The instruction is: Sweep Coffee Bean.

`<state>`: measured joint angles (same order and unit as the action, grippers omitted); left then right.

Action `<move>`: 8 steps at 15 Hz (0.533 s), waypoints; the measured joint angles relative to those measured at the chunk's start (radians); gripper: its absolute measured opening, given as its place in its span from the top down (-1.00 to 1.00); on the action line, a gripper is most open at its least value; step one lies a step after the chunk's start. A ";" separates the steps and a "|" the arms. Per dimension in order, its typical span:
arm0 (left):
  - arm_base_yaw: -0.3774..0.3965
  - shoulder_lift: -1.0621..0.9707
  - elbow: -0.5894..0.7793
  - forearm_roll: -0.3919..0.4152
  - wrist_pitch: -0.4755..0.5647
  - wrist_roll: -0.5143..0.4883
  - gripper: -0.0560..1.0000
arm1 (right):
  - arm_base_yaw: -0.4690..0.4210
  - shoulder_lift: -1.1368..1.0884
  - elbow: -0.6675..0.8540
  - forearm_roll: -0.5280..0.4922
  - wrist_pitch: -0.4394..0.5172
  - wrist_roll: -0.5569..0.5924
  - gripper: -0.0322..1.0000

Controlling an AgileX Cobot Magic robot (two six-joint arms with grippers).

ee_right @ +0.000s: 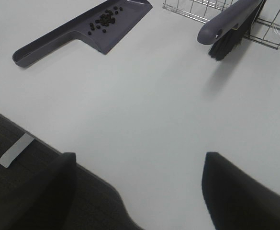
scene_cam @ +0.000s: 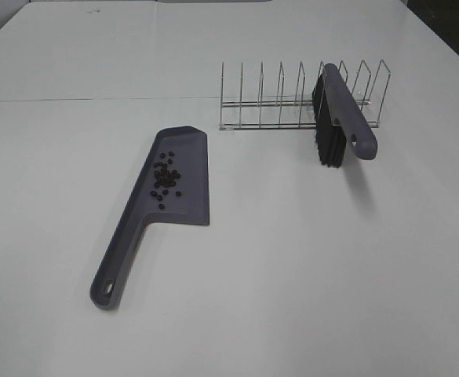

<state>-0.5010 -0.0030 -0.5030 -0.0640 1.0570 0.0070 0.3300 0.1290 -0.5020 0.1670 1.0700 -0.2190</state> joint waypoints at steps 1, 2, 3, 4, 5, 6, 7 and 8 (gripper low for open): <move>0.000 0.000 0.000 0.000 0.000 0.000 -0.31 | 0.000 0.000 0.000 0.000 0.000 0.000 -0.31; 0.000 0.000 0.000 0.000 0.000 0.000 -0.31 | -0.002 0.000 0.000 0.000 0.000 0.000 -0.31; 0.004 0.000 0.000 0.000 0.000 0.000 -0.31 | -0.020 0.000 0.000 0.000 0.000 0.000 -0.31; 0.038 0.000 0.000 0.000 0.000 0.000 -0.31 | -0.058 0.000 0.000 0.000 0.000 0.000 -0.31; 0.062 0.000 0.000 0.000 0.000 0.000 -0.31 | -0.085 0.000 0.000 0.001 0.000 0.000 -0.31; 0.137 0.000 0.000 0.000 0.000 0.000 -0.31 | -0.139 0.000 0.000 0.001 0.000 0.000 -0.31; 0.212 0.000 0.000 0.000 0.000 0.000 -0.31 | -0.198 -0.002 0.000 0.001 0.000 0.000 -0.31; 0.293 0.000 0.000 0.000 0.000 0.000 -0.31 | -0.251 -0.016 0.000 0.001 -0.001 0.000 -0.31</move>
<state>-0.2080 -0.0030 -0.5030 -0.0640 1.0570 0.0070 0.0790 0.1130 -0.5020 0.1680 1.0690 -0.2190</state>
